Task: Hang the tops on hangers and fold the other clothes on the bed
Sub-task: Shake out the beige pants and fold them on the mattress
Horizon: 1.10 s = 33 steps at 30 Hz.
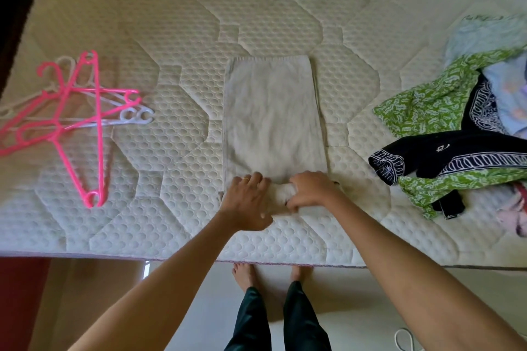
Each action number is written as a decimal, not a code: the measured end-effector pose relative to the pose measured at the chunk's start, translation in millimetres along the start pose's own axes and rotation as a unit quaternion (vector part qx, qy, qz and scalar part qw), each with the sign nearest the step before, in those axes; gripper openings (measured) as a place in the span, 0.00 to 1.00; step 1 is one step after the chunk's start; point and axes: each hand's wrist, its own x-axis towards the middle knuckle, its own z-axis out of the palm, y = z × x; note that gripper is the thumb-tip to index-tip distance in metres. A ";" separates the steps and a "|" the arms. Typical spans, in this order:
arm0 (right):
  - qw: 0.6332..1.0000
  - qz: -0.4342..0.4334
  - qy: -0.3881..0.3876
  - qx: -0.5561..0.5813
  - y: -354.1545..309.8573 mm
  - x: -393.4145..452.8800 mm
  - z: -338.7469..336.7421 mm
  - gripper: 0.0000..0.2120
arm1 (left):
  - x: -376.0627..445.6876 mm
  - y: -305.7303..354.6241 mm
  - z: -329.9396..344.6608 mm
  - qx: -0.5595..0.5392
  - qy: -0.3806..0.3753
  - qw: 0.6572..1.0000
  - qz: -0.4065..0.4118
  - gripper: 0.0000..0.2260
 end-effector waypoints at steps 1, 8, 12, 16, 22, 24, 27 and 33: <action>0.999 0.018 -0.020 0.029 0.8 5.0 -3.3 0.22 | -4.8 -0.2 1.6 0.028 0.006 1.000 0.008 0.40; 0.966 -0.084 0.228 -0.091 12.2 -11.3 24.6 0.25 | 25.4 0.3 -15.4 0.027 -0.072 0.997 -0.010 0.35; 0.932 -0.062 0.311 -0.174 18.3 -30.3 54.1 0.42 | 50.2 -13.7 -30.8 -0.083 -0.208 0.974 0.019 0.43; 0.967 -0.014 0.190 -0.168 5.4 -16.8 22.4 0.36 | 58.1 -16.1 -35.5 -0.153 -0.295 0.943 -0.009 0.44; 0.999 0.026 -0.037 0.020 3.9 8.5 -22.5 0.35 | 26.2 -9.0 -18.1 0.115 -0.059 0.991 0.047 0.46; 1.000 0.021 -0.016 0.011 4.0 6.8 -18.7 0.34 | 24.9 -1.8 -9.4 0.098 -0.048 0.994 0.003 0.40; 0.974 -0.053 0.192 -0.109 12.0 -9.6 12.6 0.29 | 38.4 1.8 -18.7 0.033 -0.057 0.997 -0.027 0.37; 0.940 0.001 0.287 -0.182 -0.3 -18.7 38.9 0.39 | 55.9 -4.5 -33.0 -0.109 -0.243 0.963 -0.030 0.40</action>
